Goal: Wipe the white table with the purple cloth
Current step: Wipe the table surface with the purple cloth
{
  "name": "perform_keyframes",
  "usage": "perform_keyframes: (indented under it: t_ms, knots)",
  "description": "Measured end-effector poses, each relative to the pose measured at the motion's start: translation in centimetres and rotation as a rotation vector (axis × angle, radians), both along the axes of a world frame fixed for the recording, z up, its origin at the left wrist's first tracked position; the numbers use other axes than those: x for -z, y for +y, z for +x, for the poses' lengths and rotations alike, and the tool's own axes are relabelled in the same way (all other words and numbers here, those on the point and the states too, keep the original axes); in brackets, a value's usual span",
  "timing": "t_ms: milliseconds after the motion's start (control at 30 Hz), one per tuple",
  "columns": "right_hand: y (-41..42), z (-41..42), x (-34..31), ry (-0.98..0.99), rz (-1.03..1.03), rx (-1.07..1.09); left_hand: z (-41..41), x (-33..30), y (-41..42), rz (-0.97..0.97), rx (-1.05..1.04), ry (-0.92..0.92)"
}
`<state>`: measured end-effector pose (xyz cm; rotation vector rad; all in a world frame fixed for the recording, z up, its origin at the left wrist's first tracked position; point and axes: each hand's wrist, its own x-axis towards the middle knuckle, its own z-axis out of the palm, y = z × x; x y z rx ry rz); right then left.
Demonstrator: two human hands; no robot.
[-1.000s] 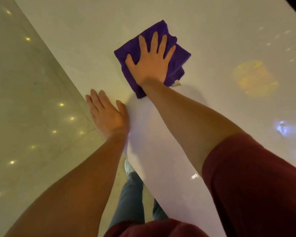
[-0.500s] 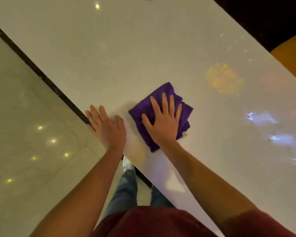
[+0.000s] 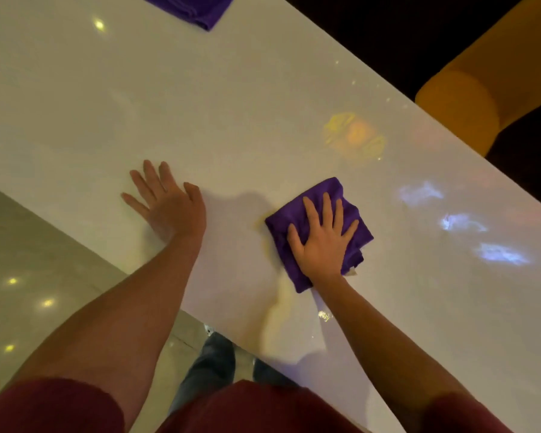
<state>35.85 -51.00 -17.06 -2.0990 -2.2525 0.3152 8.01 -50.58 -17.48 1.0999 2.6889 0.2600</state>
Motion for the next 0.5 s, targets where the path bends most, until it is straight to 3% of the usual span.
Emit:
perform_keyframes:
  t_ms: [233,500]
  knots:
    - [14.2,-3.2,0.2,-0.016,0.016,0.247,0.7,1.0,0.8,-0.005,-0.012,0.08]
    - [27.1,-13.3,0.7,-0.025,0.007,0.251,0.4,1.6,1.1,-0.027,0.002,0.093]
